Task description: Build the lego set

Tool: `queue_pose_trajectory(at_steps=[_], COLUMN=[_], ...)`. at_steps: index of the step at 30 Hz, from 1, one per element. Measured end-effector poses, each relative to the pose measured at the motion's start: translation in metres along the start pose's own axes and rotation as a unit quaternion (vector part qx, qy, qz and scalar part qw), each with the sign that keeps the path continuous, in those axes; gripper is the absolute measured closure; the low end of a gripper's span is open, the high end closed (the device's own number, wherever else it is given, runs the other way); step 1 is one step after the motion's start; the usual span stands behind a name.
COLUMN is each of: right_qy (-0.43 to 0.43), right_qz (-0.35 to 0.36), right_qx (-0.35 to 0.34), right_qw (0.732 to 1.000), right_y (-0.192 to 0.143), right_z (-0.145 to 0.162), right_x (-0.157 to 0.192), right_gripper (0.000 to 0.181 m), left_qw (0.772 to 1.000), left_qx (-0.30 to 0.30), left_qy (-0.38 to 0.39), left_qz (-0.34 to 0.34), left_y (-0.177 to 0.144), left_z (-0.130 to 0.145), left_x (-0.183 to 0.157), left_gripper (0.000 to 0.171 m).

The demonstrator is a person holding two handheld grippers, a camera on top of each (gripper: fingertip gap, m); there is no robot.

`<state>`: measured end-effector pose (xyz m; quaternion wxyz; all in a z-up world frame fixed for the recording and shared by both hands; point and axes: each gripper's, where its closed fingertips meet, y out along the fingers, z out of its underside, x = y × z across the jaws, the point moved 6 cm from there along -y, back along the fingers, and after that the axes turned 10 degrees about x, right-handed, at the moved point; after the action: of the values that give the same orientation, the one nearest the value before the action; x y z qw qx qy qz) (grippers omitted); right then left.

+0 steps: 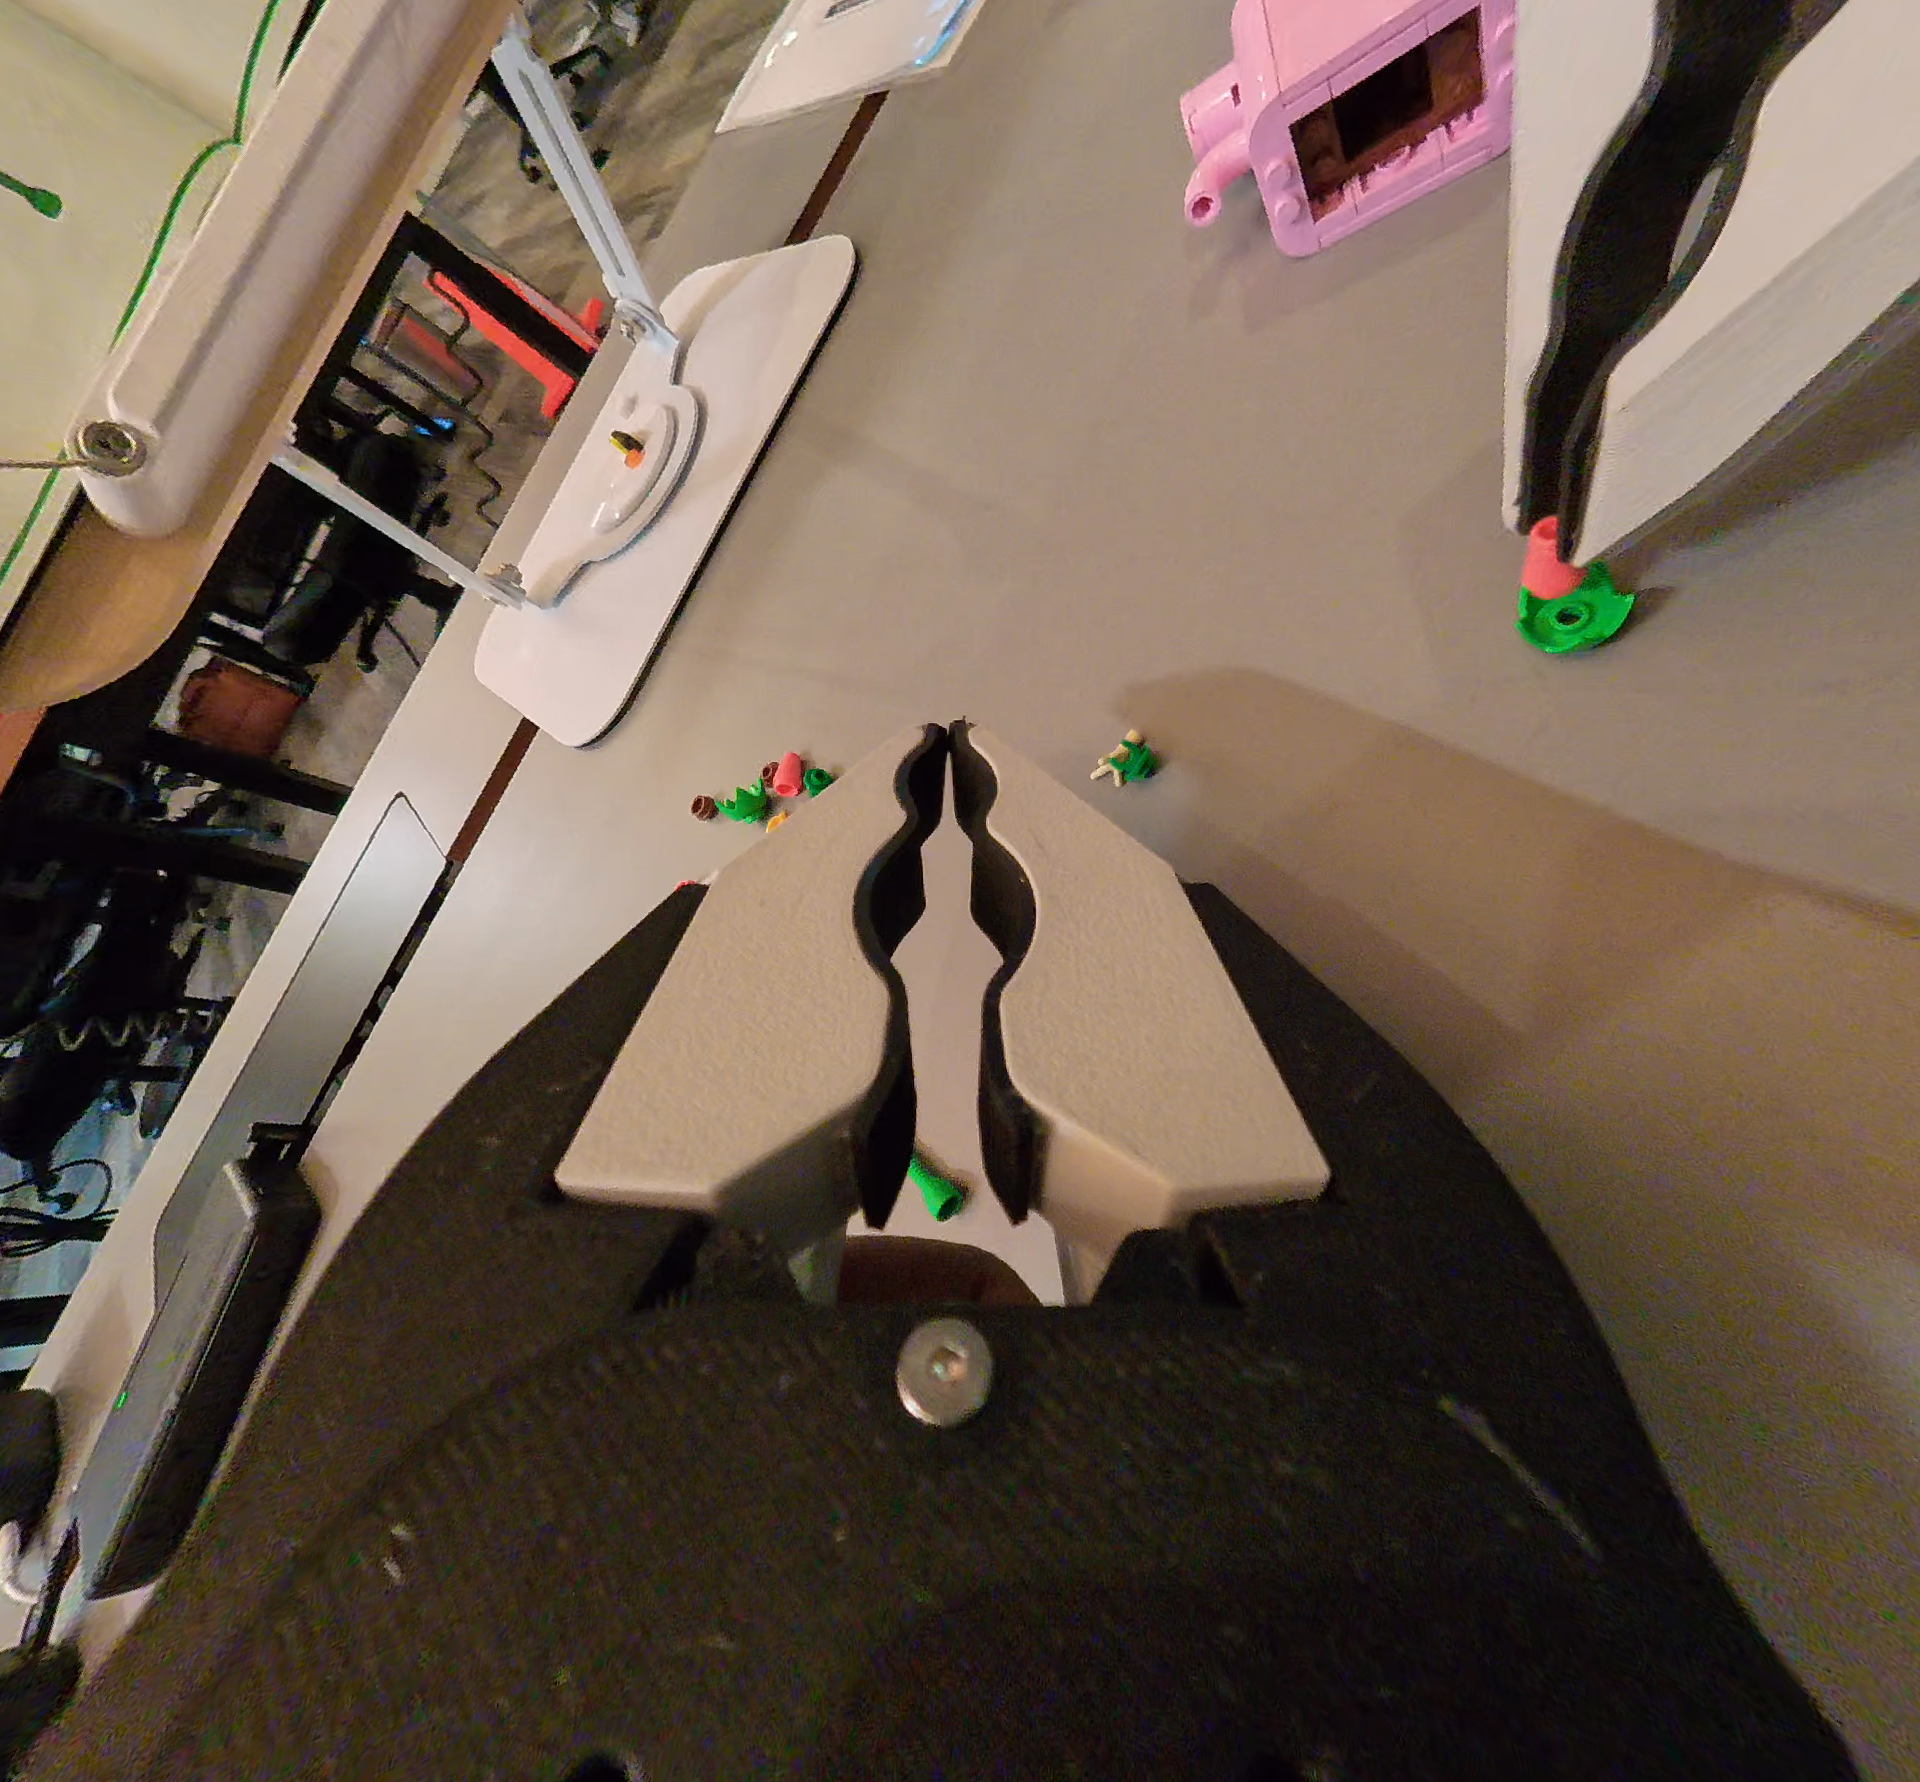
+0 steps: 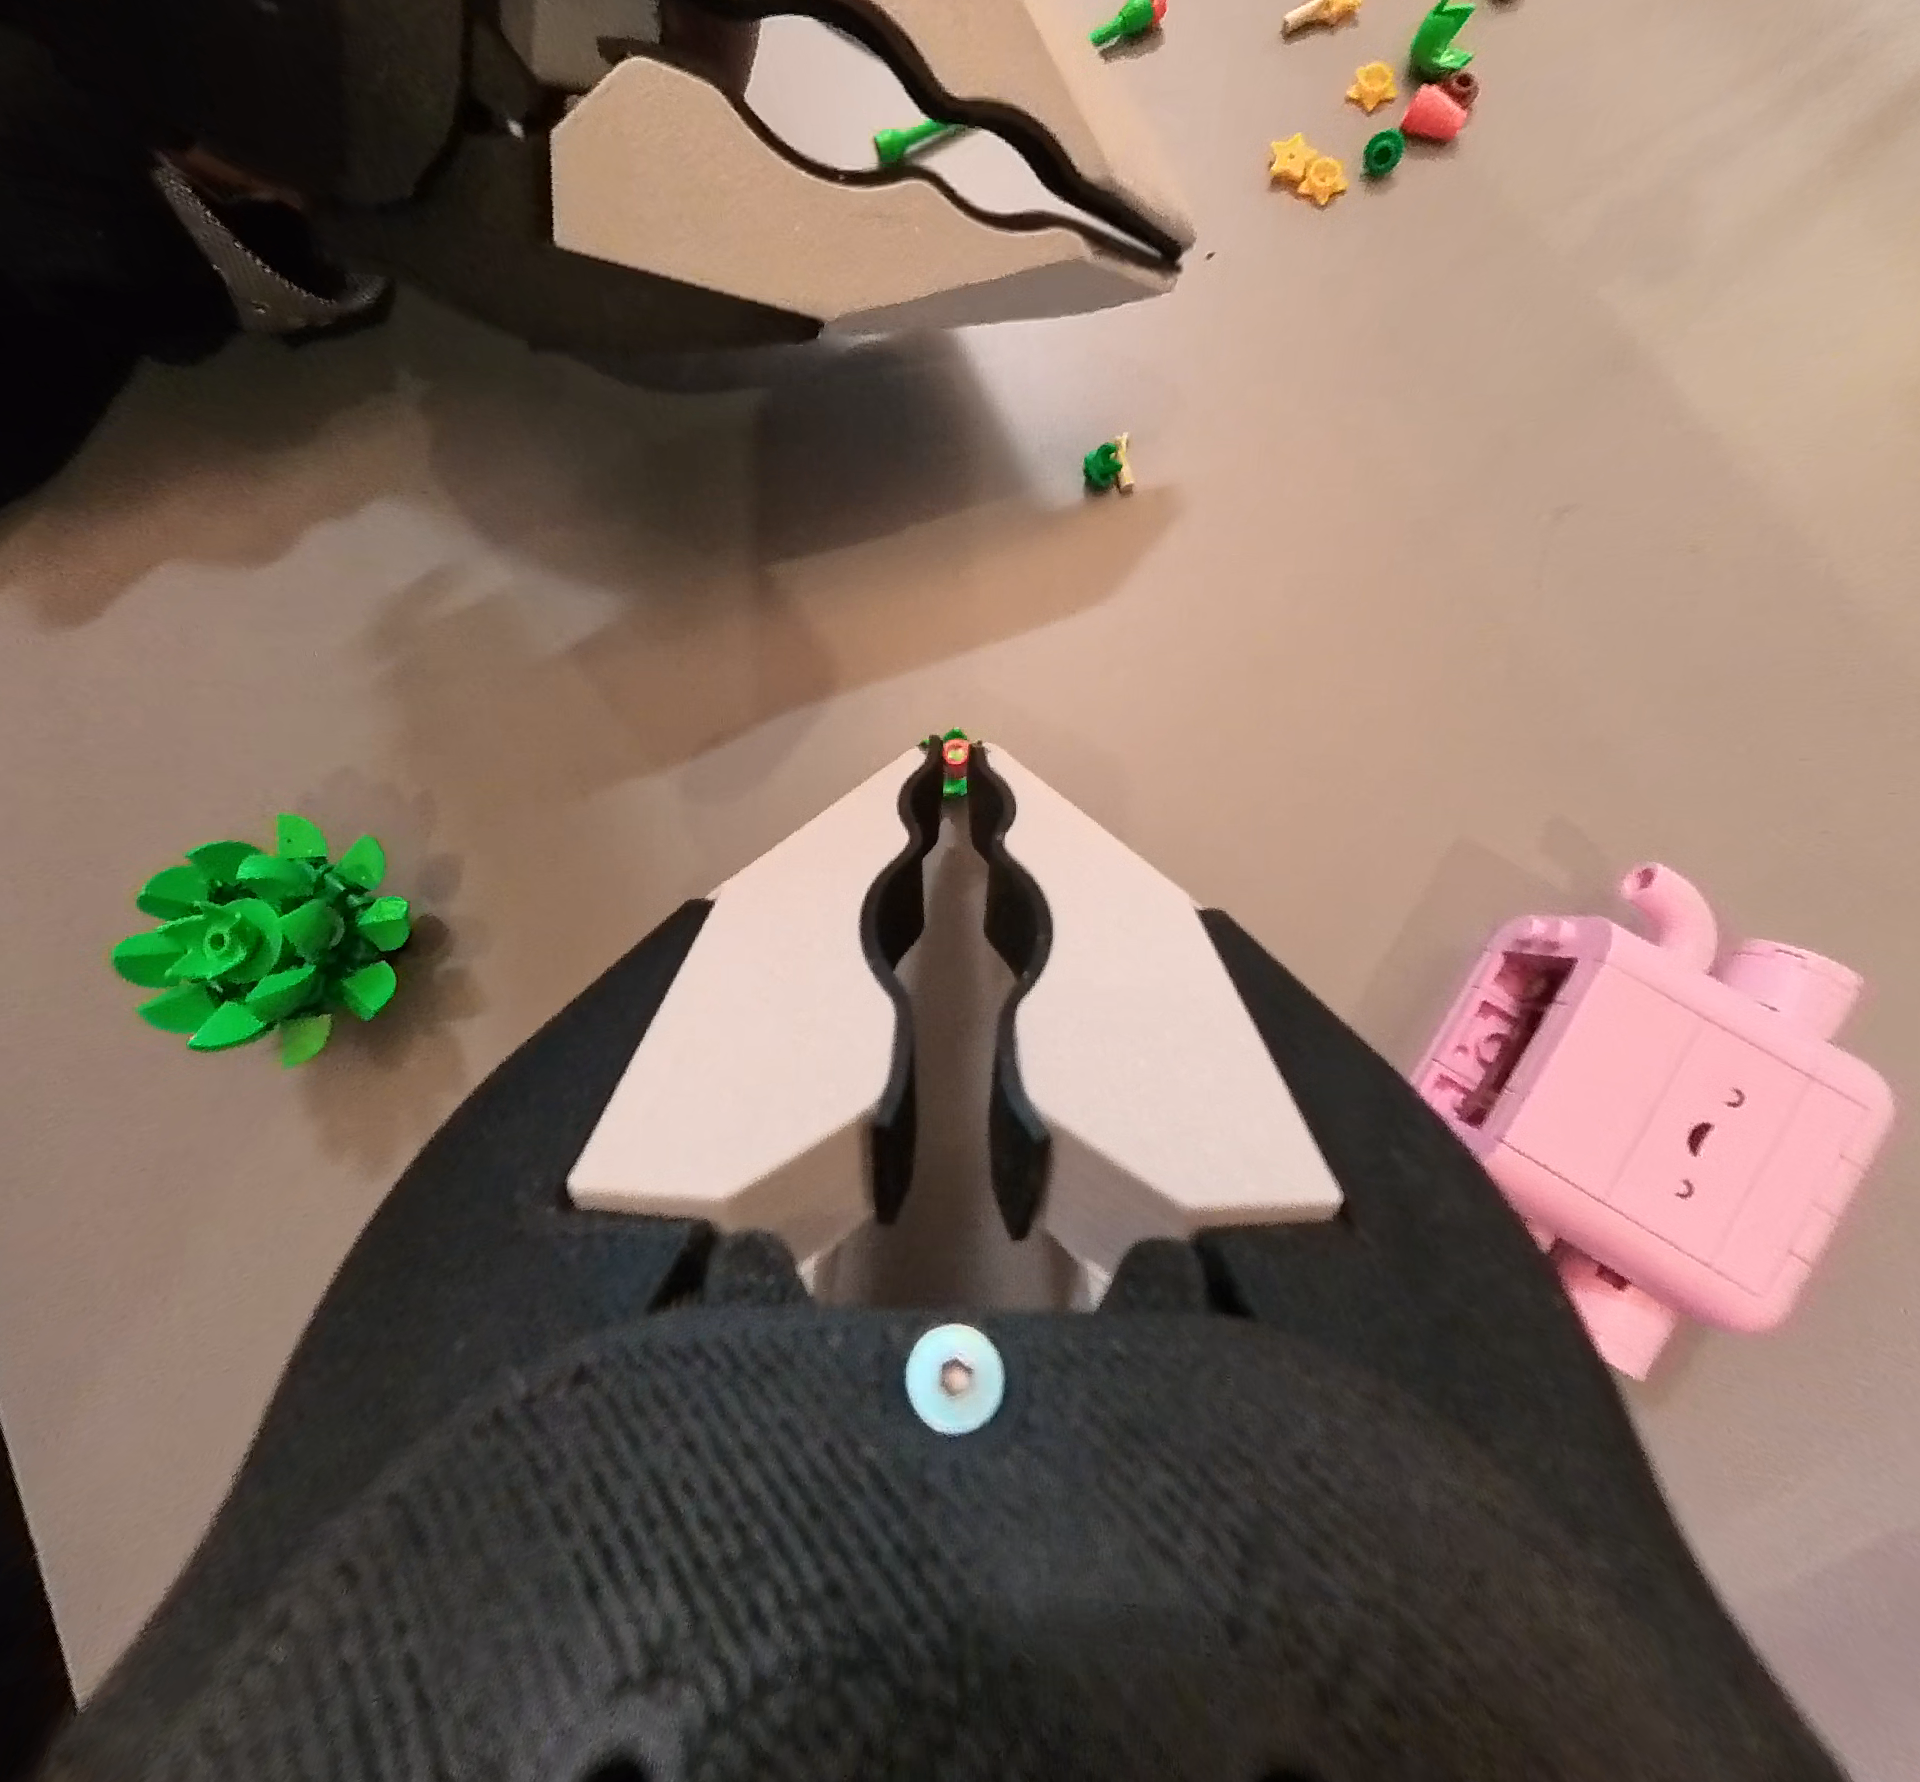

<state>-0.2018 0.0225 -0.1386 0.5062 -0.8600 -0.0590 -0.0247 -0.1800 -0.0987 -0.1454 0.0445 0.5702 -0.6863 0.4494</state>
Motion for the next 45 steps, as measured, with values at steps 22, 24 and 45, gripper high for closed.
queue_pose_trajectory(at_steps=[22, 24, 45], right_qy=[-0.011, -0.014, -0.021], right_qz=[0.004, 0.007, 0.045], right_qx=[0.048, 0.054, 0.111], right_qw=[0.999, 0.998, 0.993], right_y=[0.0066, 0.0066, 0.0089], right_z=[-0.0015, -0.0020, -0.0057], right_x=[0.0016, 0.0021, 0.0071], right_gripper=[0.178, 0.178, 0.178], left_qw=[1.000, 1.000, 1.000], left_qx=[-0.004, -0.003, -0.003], left_qy=[0.001, 0.002, 0.002], left_qz=[-0.003, -0.003, -0.004], left_y=[-0.0010, -0.0009, -0.0007], left_z=[-0.0014, -0.0014, -0.0014], left_x=[0.0004, 0.0004, 0.0006], left_gripper=[0.171, 0.171, 0.171])
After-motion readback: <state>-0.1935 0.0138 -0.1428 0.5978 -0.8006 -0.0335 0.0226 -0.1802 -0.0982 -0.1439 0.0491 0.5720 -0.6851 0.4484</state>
